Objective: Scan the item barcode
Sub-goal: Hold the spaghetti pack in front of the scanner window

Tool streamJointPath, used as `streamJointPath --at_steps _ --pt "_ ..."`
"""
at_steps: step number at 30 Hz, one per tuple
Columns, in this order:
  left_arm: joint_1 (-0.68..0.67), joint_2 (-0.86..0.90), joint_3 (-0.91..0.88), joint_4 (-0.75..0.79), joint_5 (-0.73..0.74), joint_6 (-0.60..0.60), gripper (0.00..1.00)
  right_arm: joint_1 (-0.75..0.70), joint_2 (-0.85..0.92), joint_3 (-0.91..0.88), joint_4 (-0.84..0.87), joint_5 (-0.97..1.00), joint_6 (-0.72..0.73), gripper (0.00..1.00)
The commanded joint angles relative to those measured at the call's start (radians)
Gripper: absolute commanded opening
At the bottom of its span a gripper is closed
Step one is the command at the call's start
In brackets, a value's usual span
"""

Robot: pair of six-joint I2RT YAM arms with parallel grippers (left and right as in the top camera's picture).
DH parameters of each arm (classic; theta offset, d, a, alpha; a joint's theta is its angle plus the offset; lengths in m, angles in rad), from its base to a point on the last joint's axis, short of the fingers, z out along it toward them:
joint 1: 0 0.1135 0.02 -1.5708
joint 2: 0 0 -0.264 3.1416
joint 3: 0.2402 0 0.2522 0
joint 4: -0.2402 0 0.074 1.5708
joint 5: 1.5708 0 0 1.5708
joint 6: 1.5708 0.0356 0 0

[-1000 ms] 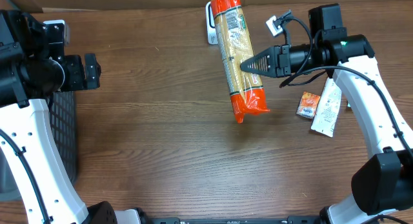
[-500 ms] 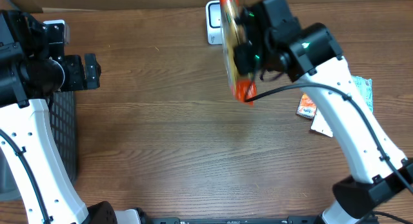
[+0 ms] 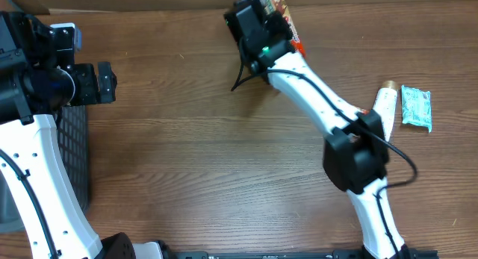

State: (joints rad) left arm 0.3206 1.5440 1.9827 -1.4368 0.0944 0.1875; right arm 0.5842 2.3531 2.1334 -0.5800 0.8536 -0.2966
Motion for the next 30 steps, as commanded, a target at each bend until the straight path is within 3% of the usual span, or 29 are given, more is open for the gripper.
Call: streamJointPath --at_steps 1,7,30 --pt "-0.007 0.006 -0.001 0.000 0.007 0.015 1.00 -0.002 0.006 0.034 0.110 0.194 -0.188 0.04" --pt "-0.007 0.006 -0.001 0.001 0.007 0.015 1.00 -0.002 0.103 0.034 0.233 0.226 -0.294 0.04" --pt "-0.007 0.006 -0.001 0.000 0.007 0.015 1.00 -0.006 0.129 0.033 0.176 0.283 -0.303 0.04"
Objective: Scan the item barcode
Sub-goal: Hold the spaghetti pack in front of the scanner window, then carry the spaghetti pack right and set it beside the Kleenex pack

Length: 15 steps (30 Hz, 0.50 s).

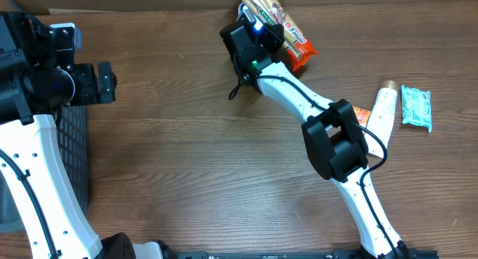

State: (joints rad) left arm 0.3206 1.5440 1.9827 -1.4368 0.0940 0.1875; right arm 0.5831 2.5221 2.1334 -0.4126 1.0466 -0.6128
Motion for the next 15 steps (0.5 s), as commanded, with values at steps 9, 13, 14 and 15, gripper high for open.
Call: streamJointPath --at_steps 9,13,14,15 --pt "-0.007 0.006 -0.001 0.001 0.007 0.015 1.00 -0.002 -0.090 0.033 -0.077 0.072 0.019 0.04" --pt "-0.007 0.006 -0.001 0.000 0.008 0.015 1.00 -0.002 -0.192 0.034 -0.149 0.015 0.048 0.04" --pt "-0.007 0.006 -0.001 0.000 0.008 0.015 1.00 -0.009 -0.265 0.034 -0.209 -0.028 0.102 0.04" --pt "-0.007 0.006 -0.001 0.001 0.008 0.015 0.99 -0.011 -0.299 0.034 -0.242 -0.054 0.128 0.04"
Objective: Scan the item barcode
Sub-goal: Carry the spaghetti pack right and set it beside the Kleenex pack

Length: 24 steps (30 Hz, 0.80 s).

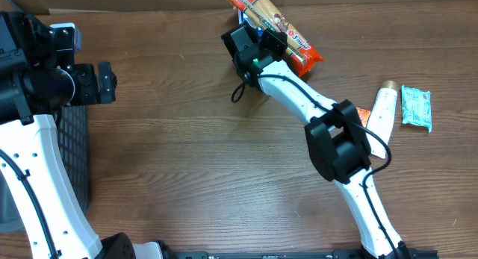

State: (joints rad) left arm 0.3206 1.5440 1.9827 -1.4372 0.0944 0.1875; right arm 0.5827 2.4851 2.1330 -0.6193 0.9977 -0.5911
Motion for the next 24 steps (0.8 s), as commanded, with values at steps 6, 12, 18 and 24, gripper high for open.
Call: streamJointPath --at_steps 6,12,18,24 --pt "-0.007 0.006 -0.001 0.001 0.007 0.015 1.00 -0.055 -0.589 0.034 -0.406 -0.418 0.481 0.04" --pt "-0.007 0.006 -0.001 0.001 0.007 0.015 1.00 -0.266 -0.747 0.034 -0.698 -1.086 0.623 0.04" --pt "-0.007 0.006 -0.001 0.001 0.007 0.015 1.00 -0.521 -0.703 -0.021 -0.879 -1.341 0.621 0.04" --pt "-0.007 0.006 -0.001 0.001 0.007 0.015 1.00 -0.633 -0.661 -0.235 -0.765 -1.453 0.617 0.04"
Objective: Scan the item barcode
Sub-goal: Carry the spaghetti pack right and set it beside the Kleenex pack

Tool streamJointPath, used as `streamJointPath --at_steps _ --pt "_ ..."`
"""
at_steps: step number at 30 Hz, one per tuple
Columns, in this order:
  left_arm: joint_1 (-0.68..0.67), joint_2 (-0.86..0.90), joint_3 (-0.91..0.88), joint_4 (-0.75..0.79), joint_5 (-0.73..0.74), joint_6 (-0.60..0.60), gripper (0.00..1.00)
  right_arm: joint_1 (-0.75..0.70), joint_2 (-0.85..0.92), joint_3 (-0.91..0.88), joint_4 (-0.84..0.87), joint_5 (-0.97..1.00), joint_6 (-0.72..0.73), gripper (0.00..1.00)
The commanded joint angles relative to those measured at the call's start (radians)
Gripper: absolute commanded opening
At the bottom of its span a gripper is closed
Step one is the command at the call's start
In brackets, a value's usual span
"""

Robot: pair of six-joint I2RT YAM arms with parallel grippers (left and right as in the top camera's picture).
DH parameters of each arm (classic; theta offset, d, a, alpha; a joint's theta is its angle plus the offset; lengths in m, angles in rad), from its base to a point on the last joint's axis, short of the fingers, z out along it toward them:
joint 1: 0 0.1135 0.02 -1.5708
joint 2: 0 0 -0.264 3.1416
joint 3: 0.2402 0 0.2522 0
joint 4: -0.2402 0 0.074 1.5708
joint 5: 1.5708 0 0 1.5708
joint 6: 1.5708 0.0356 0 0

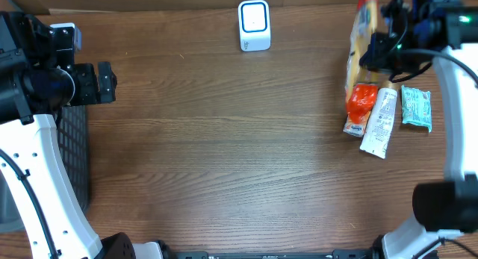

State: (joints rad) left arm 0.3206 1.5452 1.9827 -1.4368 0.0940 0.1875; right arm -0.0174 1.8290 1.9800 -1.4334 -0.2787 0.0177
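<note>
A white barcode scanner [255,25] stands at the table's back edge, uncovered in the overhead view. My right gripper [378,50] is far right of it, shut on a long snack packet [361,65] with a yellowish upper part and an orange lower end. The packet hangs lengthwise, and its orange end is over the items lying at the right. My left gripper [104,83] sits at the far left, away from everything, and its jaws are too dark to read.
A white tube [378,123] and a teal sachet [417,107] lie at the right, with a small packet [354,128] beside the tube. A black basket [75,151] stands at the left edge. A cardboard wall runs along the back.
My right arm has moved from the scanner at the back middle to the far right, with the snack packet in it. The scanner now shows uncovered. The left arm has not moved.
My right gripper held the snack packet over the scanner at the back middle. At the two later moments the packet sat there at different angles. Now the packet is at the far right above the other items, and the left arm has stayed put.
</note>
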Motion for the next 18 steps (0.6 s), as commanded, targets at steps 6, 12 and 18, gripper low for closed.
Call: streamJointPath --at_steps 6,12,18 --pt "-0.007 0.005 -0.001 0.001 0.007 0.015 1.00 -0.050 0.000 -0.378 0.300 -0.266 0.009 0.04" --pt "-0.007 0.005 -0.001 0.000 0.008 0.015 1.00 -0.058 0.000 -0.564 0.497 -0.251 0.013 0.05" --pt "-0.007 0.005 -0.001 0.001 0.007 0.015 1.00 -0.077 0.000 -0.605 0.523 -0.042 0.038 0.34"
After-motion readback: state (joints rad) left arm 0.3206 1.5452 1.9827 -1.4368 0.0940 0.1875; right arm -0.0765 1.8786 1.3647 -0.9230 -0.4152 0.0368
